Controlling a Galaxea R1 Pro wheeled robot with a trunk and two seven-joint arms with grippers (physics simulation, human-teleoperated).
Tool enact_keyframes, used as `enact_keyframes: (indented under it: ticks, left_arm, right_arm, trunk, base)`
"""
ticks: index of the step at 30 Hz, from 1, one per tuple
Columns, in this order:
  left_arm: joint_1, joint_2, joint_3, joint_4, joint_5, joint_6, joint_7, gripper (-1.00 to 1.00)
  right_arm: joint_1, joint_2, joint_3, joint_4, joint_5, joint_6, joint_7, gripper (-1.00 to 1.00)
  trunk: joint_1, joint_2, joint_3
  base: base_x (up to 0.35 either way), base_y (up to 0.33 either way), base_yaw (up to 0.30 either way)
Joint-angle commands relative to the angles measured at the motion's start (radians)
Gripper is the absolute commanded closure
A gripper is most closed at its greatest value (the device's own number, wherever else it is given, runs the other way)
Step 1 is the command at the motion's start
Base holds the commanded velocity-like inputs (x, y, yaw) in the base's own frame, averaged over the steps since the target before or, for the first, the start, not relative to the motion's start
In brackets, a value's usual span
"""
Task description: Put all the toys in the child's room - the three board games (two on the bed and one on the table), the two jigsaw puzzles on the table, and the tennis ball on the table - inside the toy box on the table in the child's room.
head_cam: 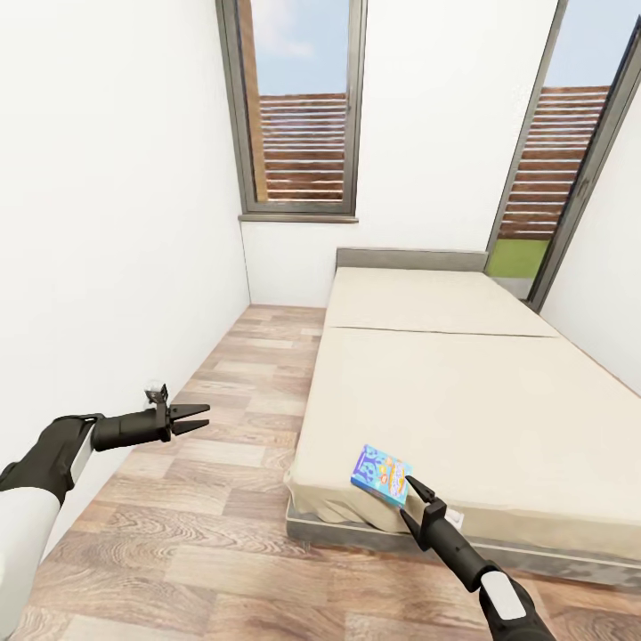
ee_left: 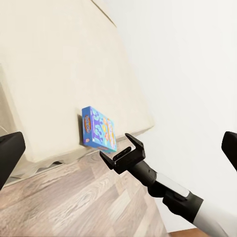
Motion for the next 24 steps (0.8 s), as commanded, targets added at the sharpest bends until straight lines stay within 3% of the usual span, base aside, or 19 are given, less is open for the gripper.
enact_keyframes:
  ticks: [1, 24]
  left_arm:
    - [-0.001, 0.000, 0.001, 0.000, -0.003, 0.010, -0.005, -1.00]
    - [-0.001, 0.000, 0.000, 0.000, -0.003, 0.010, -0.004, -1.00]
  right_arm:
    - [-0.001, 0.001, -0.006, -0.001, 0.000, 0.006, 0.001, -1.00]
    - [-0.001, 0.001, -0.005, -0.001, 0.002, 0.006, 0.002, -1.00]
  trunk:
    - [0.000, 0.000, -0.001]
    - [0.000, 0.000, -0.001]
  base:
    - [0.000, 0.007, 0.000]
    - [0.000, 0.051, 0.000]
